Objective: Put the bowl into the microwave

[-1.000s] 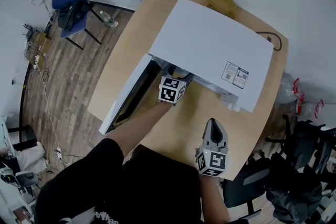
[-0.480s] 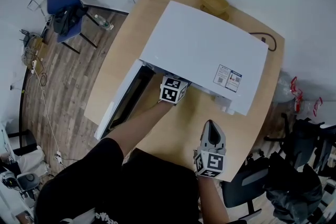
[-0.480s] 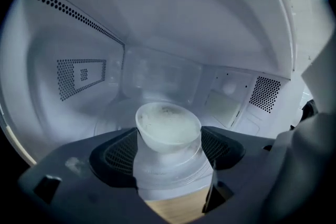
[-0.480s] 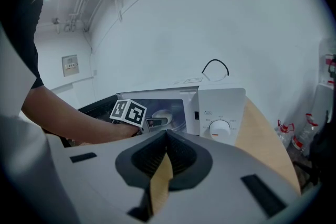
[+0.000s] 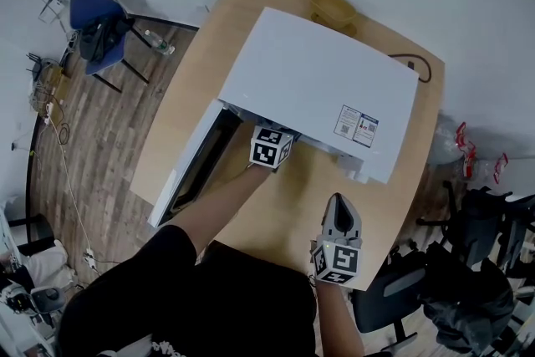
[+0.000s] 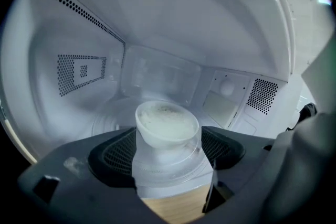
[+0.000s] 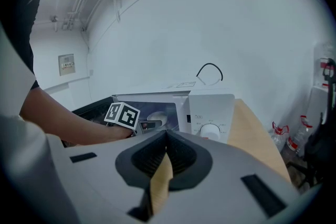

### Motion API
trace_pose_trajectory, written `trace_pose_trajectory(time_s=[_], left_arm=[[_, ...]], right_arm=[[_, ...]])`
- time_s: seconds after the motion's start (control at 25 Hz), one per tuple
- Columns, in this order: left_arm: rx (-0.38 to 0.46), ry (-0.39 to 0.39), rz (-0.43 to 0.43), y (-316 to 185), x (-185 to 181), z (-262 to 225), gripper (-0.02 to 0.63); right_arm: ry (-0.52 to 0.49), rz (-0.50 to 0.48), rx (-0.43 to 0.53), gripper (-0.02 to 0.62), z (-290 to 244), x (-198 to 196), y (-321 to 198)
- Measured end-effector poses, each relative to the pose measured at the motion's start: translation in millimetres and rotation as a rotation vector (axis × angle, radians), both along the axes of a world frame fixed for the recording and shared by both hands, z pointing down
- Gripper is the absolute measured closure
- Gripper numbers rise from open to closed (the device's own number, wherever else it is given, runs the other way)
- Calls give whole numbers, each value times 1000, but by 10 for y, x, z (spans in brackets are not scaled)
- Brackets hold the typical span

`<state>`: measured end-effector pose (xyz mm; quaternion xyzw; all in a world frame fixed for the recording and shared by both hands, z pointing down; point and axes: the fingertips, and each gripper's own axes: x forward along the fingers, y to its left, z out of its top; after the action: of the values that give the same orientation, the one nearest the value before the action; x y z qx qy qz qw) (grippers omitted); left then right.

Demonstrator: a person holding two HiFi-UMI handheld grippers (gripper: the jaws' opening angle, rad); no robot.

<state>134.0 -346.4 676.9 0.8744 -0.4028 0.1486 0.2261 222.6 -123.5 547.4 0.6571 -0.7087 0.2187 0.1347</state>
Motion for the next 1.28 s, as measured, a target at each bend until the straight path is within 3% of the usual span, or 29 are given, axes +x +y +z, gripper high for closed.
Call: trace_pose_trajectory(time_s=[0.24, 0.64, 0.92, 1.12, 1.28], left_arm=[[13, 16, -10, 209, -222, -169, 244], [-67, 191, -96, 1402, -771, -713, 244], [-53, 269, -9, 2444, -1250, -1321, 244], [-36, 415, 102, 3042, -1501, -1890, 245], [33, 325, 134, 3404, -1654, -2125, 247]], right_arm=[[13, 4, 27, 535, -119, -115, 86], [47, 10, 69, 535, -253, -539, 554], [14, 89, 121, 535, -623, -822, 1156], [34, 103, 155, 535, -831, -1087, 1563], [66, 128, 154, 535, -915, -1208, 1895]])
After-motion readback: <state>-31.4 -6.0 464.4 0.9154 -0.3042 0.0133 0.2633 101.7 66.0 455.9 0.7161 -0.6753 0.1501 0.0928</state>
